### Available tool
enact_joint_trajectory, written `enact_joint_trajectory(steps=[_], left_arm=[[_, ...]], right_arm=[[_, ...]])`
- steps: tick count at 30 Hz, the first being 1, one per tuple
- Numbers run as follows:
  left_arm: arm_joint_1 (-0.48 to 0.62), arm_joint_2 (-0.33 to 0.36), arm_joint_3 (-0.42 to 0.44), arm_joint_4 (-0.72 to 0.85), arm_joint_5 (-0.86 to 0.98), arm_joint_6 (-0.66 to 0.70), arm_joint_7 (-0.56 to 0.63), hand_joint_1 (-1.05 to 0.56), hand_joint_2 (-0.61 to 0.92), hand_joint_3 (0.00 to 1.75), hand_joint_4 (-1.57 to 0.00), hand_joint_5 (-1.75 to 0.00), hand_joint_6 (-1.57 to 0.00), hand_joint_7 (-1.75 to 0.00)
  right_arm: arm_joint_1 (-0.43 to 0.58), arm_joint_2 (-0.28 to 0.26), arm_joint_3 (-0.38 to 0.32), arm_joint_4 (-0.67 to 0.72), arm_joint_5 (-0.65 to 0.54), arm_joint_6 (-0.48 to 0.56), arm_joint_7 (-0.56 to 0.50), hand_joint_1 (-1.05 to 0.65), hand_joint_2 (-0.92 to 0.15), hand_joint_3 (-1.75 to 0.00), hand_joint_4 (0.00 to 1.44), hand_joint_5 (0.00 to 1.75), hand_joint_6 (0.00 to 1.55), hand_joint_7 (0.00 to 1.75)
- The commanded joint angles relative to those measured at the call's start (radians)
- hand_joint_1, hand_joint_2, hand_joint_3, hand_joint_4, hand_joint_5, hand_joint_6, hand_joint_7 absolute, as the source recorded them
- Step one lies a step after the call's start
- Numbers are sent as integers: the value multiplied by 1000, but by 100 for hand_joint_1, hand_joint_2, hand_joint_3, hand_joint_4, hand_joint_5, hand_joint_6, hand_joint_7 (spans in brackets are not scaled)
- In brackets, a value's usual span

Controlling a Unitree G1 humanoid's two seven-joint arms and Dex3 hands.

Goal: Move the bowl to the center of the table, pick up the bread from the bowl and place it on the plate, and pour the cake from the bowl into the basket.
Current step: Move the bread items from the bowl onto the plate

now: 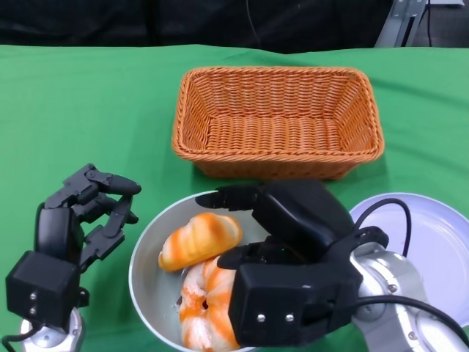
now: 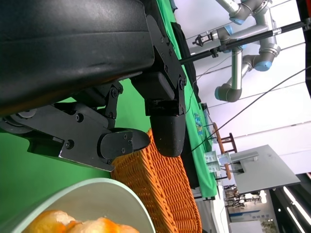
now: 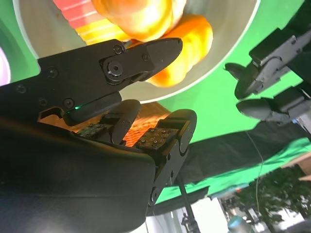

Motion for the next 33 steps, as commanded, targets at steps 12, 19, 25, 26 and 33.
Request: enact_joint_trajectory(steps=[12,19,25,26,33], left_arm=[[-8,70,-25,-7,22,-23,-20,-10,83,49,-76,-152,-73,-122],[-6,118,-27,-72,-48,76,-156,-5,67,81,-78,-153,-79,-123],[-18,135,-5,-86,-141,150,-276,-1,63,89,-79,-152,-81,-121],[-20,138,-3,-86,-149,157,-289,-2,62,89,-79,-151,-81,-120],[-42,161,15,-85,-224,223,-434,-5,59,91,-81,-152,-83,-119]], right_arm=[[-107,6,25,223,-32,-13,-96,-79,-92,-5,66,22,60,0],[-120,8,33,264,-27,-15,-115,-78,-92,-5,68,25,61,0],[-135,14,39,296,-30,-14,-123,-76,-92,-5,65,23,61,0],[-138,15,39,303,-29,-17,-127,-76,-92,-5,66,23,61,0],[-175,40,54,376,-34,-22,-155,-76,-92,-6,69,24,61,0]])
